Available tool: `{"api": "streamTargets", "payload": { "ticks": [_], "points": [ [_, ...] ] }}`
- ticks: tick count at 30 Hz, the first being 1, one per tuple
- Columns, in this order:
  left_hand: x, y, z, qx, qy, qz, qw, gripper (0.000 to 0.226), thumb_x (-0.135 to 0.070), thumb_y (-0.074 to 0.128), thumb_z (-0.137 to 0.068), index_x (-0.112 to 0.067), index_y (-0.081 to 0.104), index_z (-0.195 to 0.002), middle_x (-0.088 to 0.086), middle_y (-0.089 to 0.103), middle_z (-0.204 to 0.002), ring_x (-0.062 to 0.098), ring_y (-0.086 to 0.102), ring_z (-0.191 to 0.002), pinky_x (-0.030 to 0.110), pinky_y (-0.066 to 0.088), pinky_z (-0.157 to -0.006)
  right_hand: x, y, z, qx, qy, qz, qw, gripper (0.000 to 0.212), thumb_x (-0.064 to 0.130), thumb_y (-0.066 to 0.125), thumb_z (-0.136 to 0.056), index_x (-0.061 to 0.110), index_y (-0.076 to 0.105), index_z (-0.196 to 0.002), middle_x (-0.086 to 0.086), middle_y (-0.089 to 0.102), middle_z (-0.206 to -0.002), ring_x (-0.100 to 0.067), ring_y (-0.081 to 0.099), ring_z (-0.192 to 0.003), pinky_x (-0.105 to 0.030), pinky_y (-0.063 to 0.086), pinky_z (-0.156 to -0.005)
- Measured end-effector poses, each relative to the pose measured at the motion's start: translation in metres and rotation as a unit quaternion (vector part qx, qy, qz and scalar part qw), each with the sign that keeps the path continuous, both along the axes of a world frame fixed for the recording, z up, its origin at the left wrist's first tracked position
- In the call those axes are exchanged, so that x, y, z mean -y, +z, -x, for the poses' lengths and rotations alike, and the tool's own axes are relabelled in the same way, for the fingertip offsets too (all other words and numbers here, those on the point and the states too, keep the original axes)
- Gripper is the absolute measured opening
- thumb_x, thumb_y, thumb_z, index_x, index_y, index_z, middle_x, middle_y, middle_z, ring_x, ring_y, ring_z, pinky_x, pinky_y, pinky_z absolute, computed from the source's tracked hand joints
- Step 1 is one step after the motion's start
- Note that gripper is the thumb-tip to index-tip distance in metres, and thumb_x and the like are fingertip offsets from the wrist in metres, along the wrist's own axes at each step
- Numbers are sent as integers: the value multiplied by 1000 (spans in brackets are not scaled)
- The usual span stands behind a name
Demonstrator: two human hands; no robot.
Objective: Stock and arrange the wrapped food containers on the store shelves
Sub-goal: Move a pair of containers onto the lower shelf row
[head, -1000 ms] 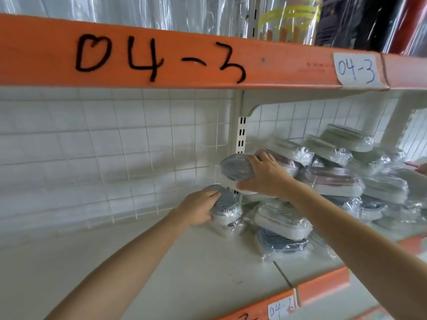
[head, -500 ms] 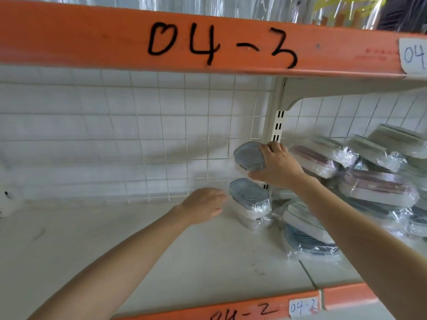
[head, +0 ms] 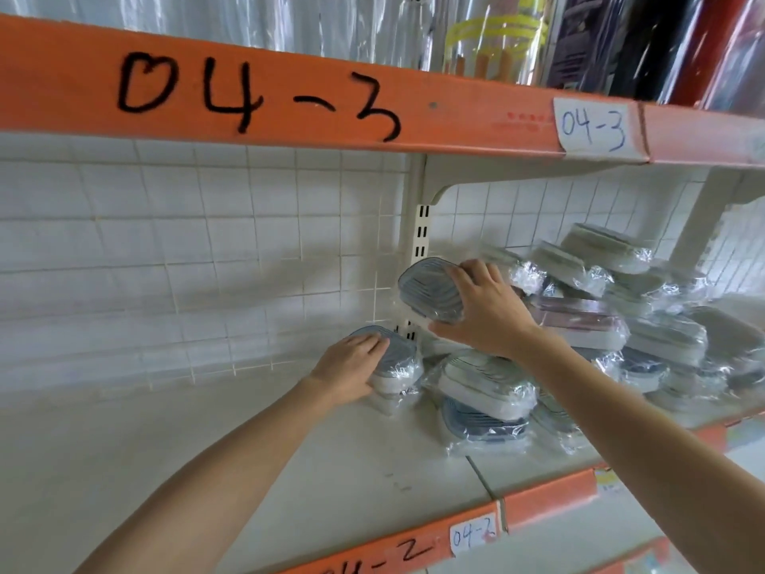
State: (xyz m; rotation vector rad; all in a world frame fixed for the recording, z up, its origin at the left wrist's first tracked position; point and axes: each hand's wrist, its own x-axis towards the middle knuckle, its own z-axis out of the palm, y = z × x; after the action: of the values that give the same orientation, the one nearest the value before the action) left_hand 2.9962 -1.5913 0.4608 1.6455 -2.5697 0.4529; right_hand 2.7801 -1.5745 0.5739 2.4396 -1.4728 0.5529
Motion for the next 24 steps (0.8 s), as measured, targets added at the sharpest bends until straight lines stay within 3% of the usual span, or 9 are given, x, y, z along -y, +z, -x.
{"api": "streamTargets", "payload": {
  "ticks": [6, 8, 9, 11, 14, 18, 21, 24],
  "points": [
    [-50, 7, -61, -51, 63, -8, 997, 75, -38, 60, -85, -14, 27, -147, -1, 34, -150, 17, 32, -137, 25, 31, -104, 7, -21, -49, 6, 61, -33, 998, 85, 57, 62, -76, 16, 28, -142, -6, 33, -136, -23, 29, -127, -37, 34, -104],
    [-77, 8, -96, -66, 112, -8, 992, 59, -37, 60, -80, -18, 43, -133, -5, 51, -133, 19, 50, -120, 26, 43, -83, 8, -32, -72, -1, 91, -49, 995, 83, 57, 62, -76, 16, 29, -141, -6, 33, -137, -23, 28, -128, -37, 35, -104],
    [-92, 9, -112, -67, 141, -11, 988, 49, -37, 59, -78, -19, 47, -122, -6, 56, -123, 19, 55, -109, 26, 40, -71, 7, -39, -84, -2, 108, -60, 992, 83, 57, 63, -76, 17, 30, -141, -5, 33, -137, -23, 28, -128, -37, 35, -104],
    [-123, 13, -139, -44, 210, -26, 976, 38, -37, 59, -76, -20, 51, -108, -5, 61, -110, 21, 59, -97, 26, 33, -63, 3, -54, -107, -2, 155, -99, 983, 83, 56, 64, -75, 19, 30, -141, -3, 32, -138, -22, 26, -129, -35, 34, -105],
    [-166, 15, -162, 35, 287, -59, 956, 36, -43, 59, -77, -18, 56, -103, 3, 65, -104, 25, 62, -94, 28, 36, -64, -8, -80, -137, -23, 249, -171, 953, 85, 55, 68, -74, 22, 30, -142, 1, 32, -138, -19, 28, -128, -29, 30, -105],
    [-198, 6, -162, 100, 297, -77, 946, 48, -50, 66, -77, -11, 61, -105, 10, 65, -104, 30, 60, -98, 29, 33, -68, -10, -102, -155, -67, 315, -246, 914, 86, 41, 75, -70, 24, 31, -142, 5, 34, -138, -15, 34, -126, -21, 30, -102],
    [-202, -1, -156, 71, 308, -79, 945, 45, -47, 64, -83, -10, 59, -108, 10, 63, -107, 29, 59, -98, 31, 40, -73, -8, -113, -158, -135, 304, -290, 897, 92, 34, 71, -73, 22, 19, -148, 4, 28, -144, -16, 30, -130, -25, 27, -106],
    [-197, 1, -161, -24, 323, -111, 939, 67, -53, 71, -74, -14, 49, -124, 4, 49, -119, 23, 47, -111, 32, 44, -87, -10, -121, -162, -178, 278, -275, 903, 94, 39, 66, -77, 21, 10, -150, -3, 11, -155, -22, 16, -141, -30, 19, -111]
  ]
}}
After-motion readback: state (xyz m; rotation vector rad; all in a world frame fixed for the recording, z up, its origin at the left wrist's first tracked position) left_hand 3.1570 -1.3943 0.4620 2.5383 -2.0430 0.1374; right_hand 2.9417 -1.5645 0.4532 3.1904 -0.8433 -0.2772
